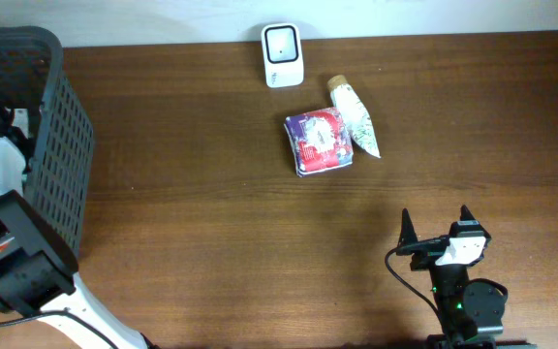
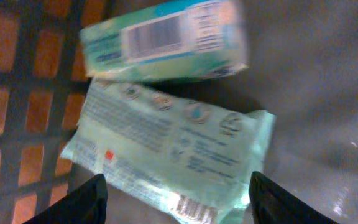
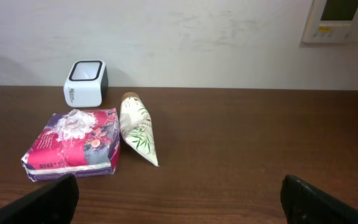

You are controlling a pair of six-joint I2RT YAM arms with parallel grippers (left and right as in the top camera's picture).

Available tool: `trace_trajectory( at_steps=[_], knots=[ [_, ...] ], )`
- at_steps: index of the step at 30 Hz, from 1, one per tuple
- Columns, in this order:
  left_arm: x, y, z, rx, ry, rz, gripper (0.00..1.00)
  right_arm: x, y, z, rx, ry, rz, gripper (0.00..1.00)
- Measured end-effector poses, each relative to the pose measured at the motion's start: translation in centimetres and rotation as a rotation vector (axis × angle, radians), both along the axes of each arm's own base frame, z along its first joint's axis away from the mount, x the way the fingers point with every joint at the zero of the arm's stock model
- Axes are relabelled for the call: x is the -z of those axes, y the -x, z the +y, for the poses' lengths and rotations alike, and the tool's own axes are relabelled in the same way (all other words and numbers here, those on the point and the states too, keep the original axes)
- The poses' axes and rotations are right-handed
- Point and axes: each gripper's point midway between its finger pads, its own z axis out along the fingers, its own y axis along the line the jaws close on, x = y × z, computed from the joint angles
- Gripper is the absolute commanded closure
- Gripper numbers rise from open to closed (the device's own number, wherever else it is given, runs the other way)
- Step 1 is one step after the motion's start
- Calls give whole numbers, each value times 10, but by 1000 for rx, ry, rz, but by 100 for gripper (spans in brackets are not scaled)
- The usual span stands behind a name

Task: Scan the item barcode
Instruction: 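Reach the left gripper into the basket and grasp the light-blue wipes pack, then hold the wipes pack at the scanner and release it beside the pad pack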

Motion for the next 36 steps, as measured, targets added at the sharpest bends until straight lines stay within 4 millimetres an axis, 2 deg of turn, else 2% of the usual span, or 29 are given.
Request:
trace_trajectory(
  at_steps=[2, 5, 9, 15, 17, 18, 19, 20, 22, 26, 28, 31, 32, 33, 34, 36],
  knots=[
    [1, 9, 9, -142, 42, -64, 22, 0, 0, 0, 0, 0, 0, 2],
    [2, 10, 11, -255, 102, -140, 27, 0, 0, 0, 0, -1, 0, 1],
    [2, -1, 5, -397, 205, -278, 25, 0, 0, 0, 0, -1, 0, 2],
    [-3, -12, 6, -467, 257, -381, 24, 0, 0, 0, 0, 0, 0, 2],
    [7, -5, 10, -526, 284, -376, 32, 0, 0, 0, 0, -1, 0, 2],
    [16, 2, 12, -553, 295, -357, 42, 0, 0, 0, 0, 0, 0, 2],
    [27, 8, 13, -580, 311, -337, 57, 0, 0, 0, 0, -1, 0, 2],
    [35, 11, 14, -599, 324, -325, 76, 0, 0, 0, 0, -1, 0, 2],
    [36, 13, 13, -608, 332, -321, 100, 0, 0, 0, 0, -1, 0, 1],
    [34, 13, 14, -610, 330, -323, 100, 0, 0, 0, 0, 0, 0, 2],
    [30, 22, 8, -619, 341, -287, 100, 0, 0, 0, 0, 0, 0, 2],
    [2, 23, 2, -605, 353, -318, 100, 0, 0, 0, 0, 0, 0, 2],
    [-20, 20, 0, -584, 361, -365, 100, 0, 0, 0, 0, -1, 0, 2],
    [-66, 16, -4, -546, 360, -463, 100, 0, 0, 0, 0, -1, 0, 2],
    [-97, 14, -8, -517, 359, -528, 100, 0, 0, 0, 0, -1, 0, 1],
    [-186, 17, -26, -439, 360, -718, 100, 0, 0, 0, 0, -1, 0, 2]
  ],
)
